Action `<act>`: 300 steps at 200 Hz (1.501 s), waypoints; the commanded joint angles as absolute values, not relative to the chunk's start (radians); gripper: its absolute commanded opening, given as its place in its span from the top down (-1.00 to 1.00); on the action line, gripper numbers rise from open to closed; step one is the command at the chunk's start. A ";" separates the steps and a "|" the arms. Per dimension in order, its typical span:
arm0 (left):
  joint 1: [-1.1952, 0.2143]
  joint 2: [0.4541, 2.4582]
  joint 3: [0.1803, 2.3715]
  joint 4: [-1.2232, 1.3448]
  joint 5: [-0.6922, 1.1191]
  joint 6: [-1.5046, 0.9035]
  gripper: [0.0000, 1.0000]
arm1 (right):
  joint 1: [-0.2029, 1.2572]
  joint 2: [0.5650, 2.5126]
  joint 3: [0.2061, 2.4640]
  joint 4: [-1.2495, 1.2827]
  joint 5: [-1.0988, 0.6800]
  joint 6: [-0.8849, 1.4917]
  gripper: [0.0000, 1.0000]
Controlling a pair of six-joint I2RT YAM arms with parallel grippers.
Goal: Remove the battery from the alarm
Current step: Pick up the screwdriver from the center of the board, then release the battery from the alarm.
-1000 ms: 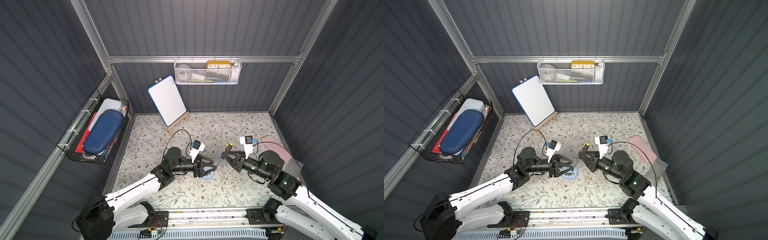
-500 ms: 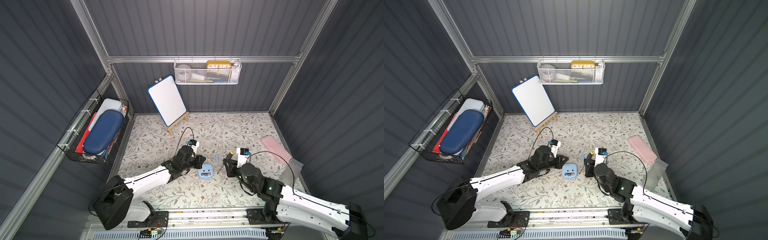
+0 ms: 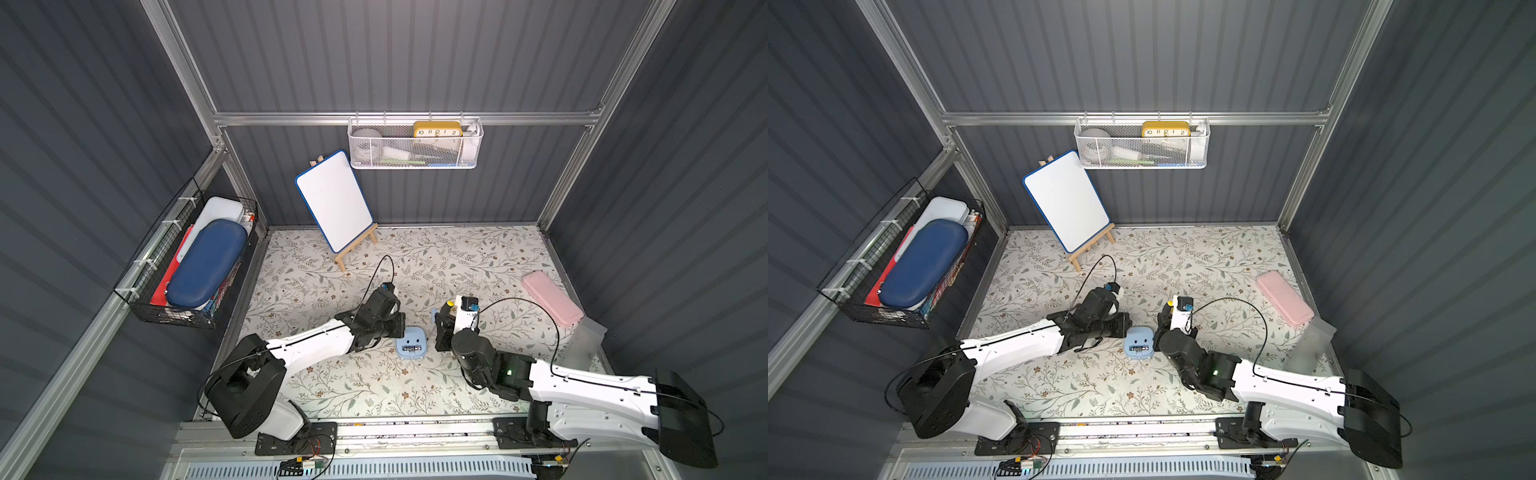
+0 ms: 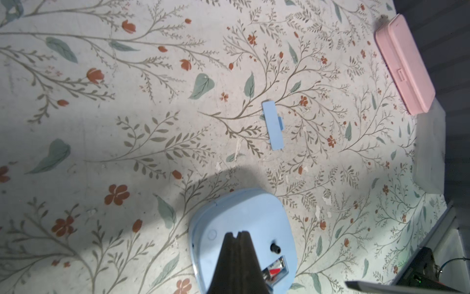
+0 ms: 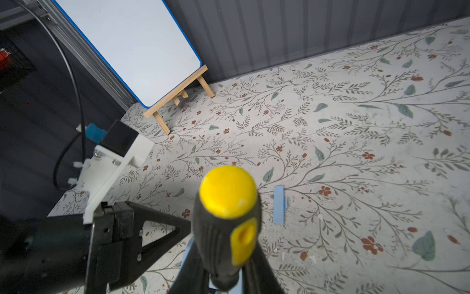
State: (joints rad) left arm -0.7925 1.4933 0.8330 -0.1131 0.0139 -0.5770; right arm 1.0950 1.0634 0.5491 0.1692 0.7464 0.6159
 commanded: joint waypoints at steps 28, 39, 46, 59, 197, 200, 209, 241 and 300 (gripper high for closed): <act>-0.795 1.496 1.014 -0.435 0.066 -0.461 1.00 | 1.098 1.061 0.626 0.102 0.814 0.599 1.00; -0.802 1.511 1.049 -0.485 0.052 -0.460 1.00 | 1.098 1.082 0.646 0.074 0.797 0.610 1.00; -0.802 1.518 1.058 -0.506 0.046 -0.463 1.00 | 1.098 1.095 0.651 0.073 0.779 0.611 1.00; -0.802 1.536 1.069 -0.536 0.044 -0.462 1.00 | 1.098 1.117 0.642 0.105 0.768 0.616 1.00; -0.802 1.663 1.097 -0.551 0.079 -0.536 1.00 | 1.098 1.144 0.519 0.248 0.728 0.667 1.00; -0.802 1.663 1.098 -0.550 0.080 -0.536 1.00 | 1.098 1.144 0.517 0.247 0.725 0.670 1.00; -0.802 1.663 1.096 -0.546 0.081 -0.541 1.00 | 1.098 1.139 0.511 0.238 0.716 0.689 1.00; -0.802 1.658 1.079 -0.537 0.076 -0.564 1.00 | 1.127 1.118 0.476 0.274 0.759 0.713 1.00; -0.802 1.666 1.006 -0.462 0.119 -0.597 1.00 | 1.190 1.166 0.497 0.297 0.860 0.690 1.00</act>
State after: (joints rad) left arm -0.7986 1.6569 1.0382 -0.4850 0.0933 -0.5694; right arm 1.1778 1.1549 0.4831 0.2687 0.7872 0.7010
